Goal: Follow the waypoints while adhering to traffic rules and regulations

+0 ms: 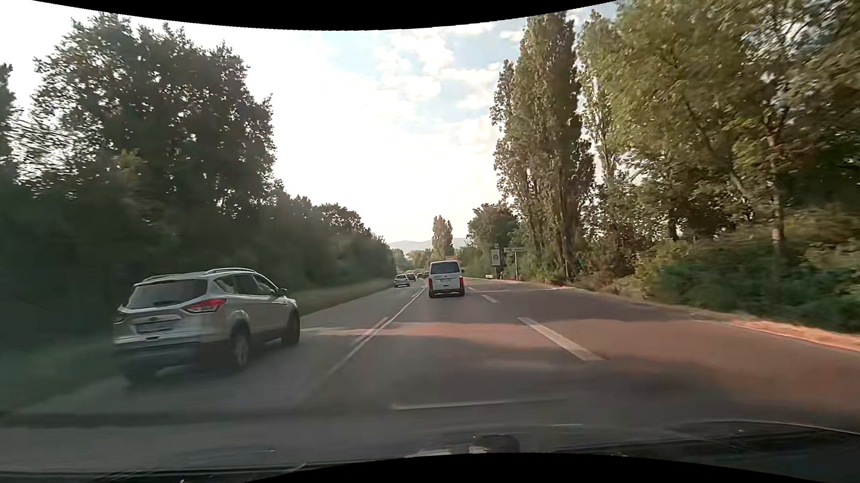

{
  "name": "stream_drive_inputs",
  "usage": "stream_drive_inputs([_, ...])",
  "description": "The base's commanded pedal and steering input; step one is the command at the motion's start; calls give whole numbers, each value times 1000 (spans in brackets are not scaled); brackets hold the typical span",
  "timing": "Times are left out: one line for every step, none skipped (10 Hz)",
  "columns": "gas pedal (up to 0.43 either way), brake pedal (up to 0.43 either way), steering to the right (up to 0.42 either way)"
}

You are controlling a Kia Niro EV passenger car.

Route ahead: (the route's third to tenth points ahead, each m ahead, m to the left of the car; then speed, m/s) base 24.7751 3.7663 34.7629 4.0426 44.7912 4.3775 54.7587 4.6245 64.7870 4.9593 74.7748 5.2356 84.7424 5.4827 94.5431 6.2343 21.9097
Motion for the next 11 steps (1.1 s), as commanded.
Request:
stream_drive_inputs([209, 0, -1])
stream_drive_inputs([209, 0, -1])
stream_drive_inputs([209, 0, -1])
stream_drive_inputs([209, 0, -1])
stream_drive_inputs([209, 0, -1])
stream_drive_inputs([209, 0, -1])
stream_drive_inputs([209, 0, -1])
stream_drive_inputs([209, 0, -2])
stream_drive_inputs([209, 0, -1])
stream_drive_inputs([209, 0, -2])
stream_drive_inputs([209, 0, -2])
